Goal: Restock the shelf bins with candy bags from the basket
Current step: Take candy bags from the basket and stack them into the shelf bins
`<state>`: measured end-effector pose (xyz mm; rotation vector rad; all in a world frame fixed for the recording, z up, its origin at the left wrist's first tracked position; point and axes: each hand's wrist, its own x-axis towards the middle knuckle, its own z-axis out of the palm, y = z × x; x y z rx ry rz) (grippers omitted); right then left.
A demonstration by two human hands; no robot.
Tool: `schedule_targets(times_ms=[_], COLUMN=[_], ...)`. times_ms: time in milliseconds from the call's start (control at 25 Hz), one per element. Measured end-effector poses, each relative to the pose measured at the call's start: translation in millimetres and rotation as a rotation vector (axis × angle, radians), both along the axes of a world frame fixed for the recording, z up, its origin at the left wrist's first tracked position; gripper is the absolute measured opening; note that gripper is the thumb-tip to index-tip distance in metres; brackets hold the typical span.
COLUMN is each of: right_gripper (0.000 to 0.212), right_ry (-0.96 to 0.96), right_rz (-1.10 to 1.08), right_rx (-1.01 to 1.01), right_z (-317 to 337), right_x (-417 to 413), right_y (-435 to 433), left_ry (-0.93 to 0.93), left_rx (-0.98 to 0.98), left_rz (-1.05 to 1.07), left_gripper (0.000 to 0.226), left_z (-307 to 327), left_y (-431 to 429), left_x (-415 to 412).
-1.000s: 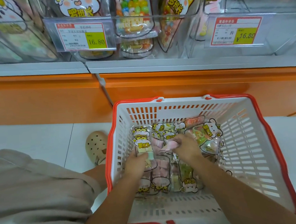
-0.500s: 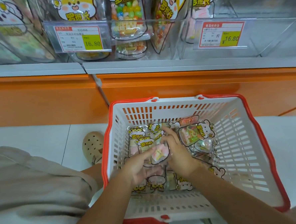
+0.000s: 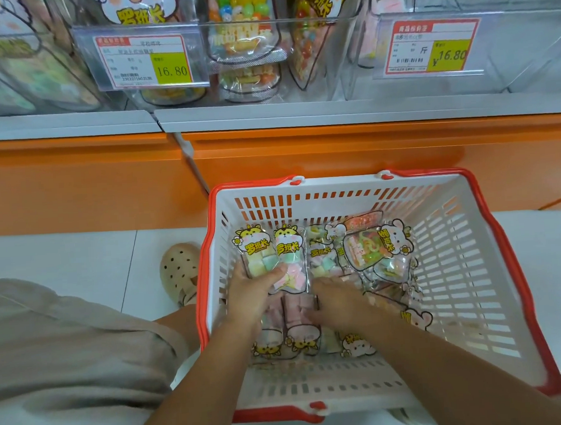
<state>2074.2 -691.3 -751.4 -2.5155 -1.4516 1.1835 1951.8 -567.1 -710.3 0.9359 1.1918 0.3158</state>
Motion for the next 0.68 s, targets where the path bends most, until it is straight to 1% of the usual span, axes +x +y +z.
schedule_targets(times_ms=[80,120,160,240,320,400,440,480,560,600,640,680], right_gripper=[0.082,0.09,0.094,0.092,0.08,0.056,0.048,0.044,0.044,0.039,0.026,0.018], right_ry=[-0.062,-0.089,-0.109,-0.12,-0.097,0.012,0.109,0.208,0.37,0.421,0.425,0.365], right_rz=[0.024,0.021,0.013,0.005,-0.048,-0.153,-0.248,-0.365,-0.628,-0.761,-0.878,-0.961], right_rx=[-0.036,-0.054,-0.073,-0.106,-0.113,-0.055,-0.017,0.02,0.113,0.191,0.296,0.43], right_z=[-3.8,-4.2,-3.9,-2.8,1.0,6.0,10.6,17.0,35.7,48.5,61.2,73.9], right_x=[-9.3,-13.0,-14.7,-14.4,-12.9,-8.9,-5.5,0.5,16.8,24.7,31.1,35.4], right_y=[4.4,6.3,8.0,11.4,13.2,11.3,8.8,5.8,-0.5,-4.3,-8.3,-10.7], left_ry=[0.002,0.004,0.001,0.0,-0.01,-0.021,-0.019,-0.017,0.0,0.011,0.009,0.001], left_rx=[0.041,0.05,0.053,0.05,0.035,0.019,0.015,0.017,0.015,0.012,0.002,-0.015], left_rz=[0.001,-0.004,-0.007,-0.01,-0.008,-0.007,-0.009,-0.012,-0.007,-0.003,-0.001,0.005], left_gripper=[0.04,0.039,0.038,0.036,0.036,0.037,0.038,0.039,0.04,0.041,0.042,0.042], left_z=[0.4,-1.0,-0.7,-0.2,-0.3,-0.3,0.5,0.8,1.2,1.3,-0.5,0.0], left_y=[0.3,0.6,0.0,-0.5,-0.9,-0.5,-0.5,-0.6,-0.4,0.2,0.3,-0.2], left_x=[-0.7,-1.1,-0.9,0.0,0.7,1.2,1.7,1.9,2.6,3.0,3.1,3.9])
